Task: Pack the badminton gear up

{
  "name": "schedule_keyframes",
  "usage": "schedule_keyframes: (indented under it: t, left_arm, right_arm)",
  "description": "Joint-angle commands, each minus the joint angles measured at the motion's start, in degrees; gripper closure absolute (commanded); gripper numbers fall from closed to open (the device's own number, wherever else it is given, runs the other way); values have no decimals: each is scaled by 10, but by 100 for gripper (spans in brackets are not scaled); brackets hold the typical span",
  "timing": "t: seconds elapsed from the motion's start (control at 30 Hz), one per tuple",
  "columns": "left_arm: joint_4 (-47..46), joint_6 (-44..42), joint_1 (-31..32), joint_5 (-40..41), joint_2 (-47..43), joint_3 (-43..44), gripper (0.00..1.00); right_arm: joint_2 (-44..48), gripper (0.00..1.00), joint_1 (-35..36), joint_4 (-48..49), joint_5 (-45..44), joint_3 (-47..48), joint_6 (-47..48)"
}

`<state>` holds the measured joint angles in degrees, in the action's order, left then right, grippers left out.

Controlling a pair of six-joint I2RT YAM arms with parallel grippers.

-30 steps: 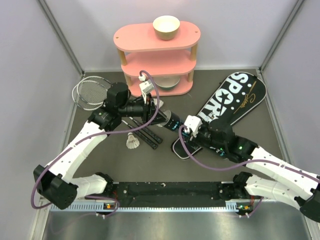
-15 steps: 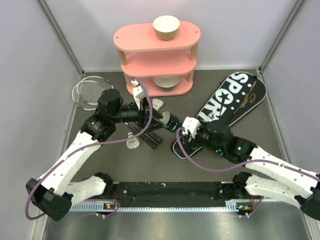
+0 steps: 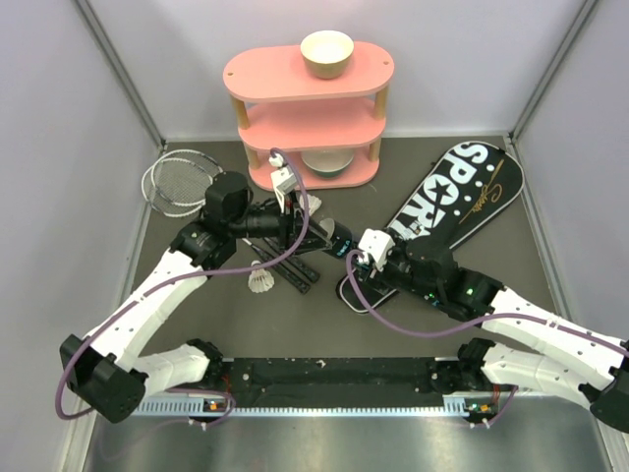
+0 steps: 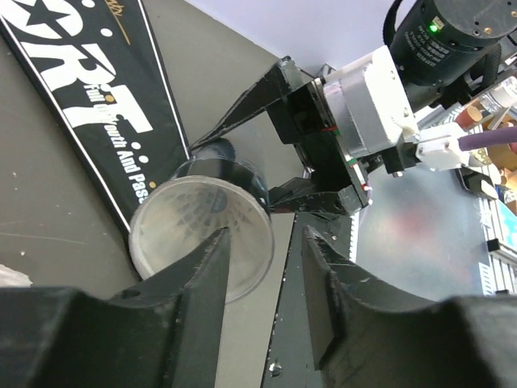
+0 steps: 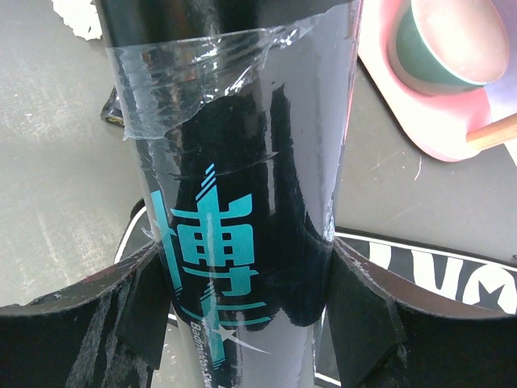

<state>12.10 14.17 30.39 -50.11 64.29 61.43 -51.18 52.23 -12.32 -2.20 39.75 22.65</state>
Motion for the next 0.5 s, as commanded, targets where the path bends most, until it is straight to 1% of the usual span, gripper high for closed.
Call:
schedule_keyframes:
  t: [0.0,0.07,0.1,0.2,0.23,0.37,0.47]
  left_arm:
    - [-11,-5,18,-6,0,3,60]
    - [-1,-13,29,4,0,5,64]
    - [5,-23,33,13,-1,7,68]
    - [20,-36,44,50,-2,9,73]
    - [23,-39,49,60,-1,10,78]
    - [51,-53,63,115,11,20,81]
    - [71,-63,72,117,25,31,84]
  right_arm:
    - [-2,82,6,48,-11,20,-14]
    - [-5,82,9,48,-16,21,-16]
    - [-7,82,10,50,-20,21,-16]
    - [-14,82,22,50,-35,23,-16]
    - [-16,82,24,51,-37,24,-17]
    - [-20,82,29,56,-51,27,-31]
    - [-19,81,30,64,-58,24,-38]
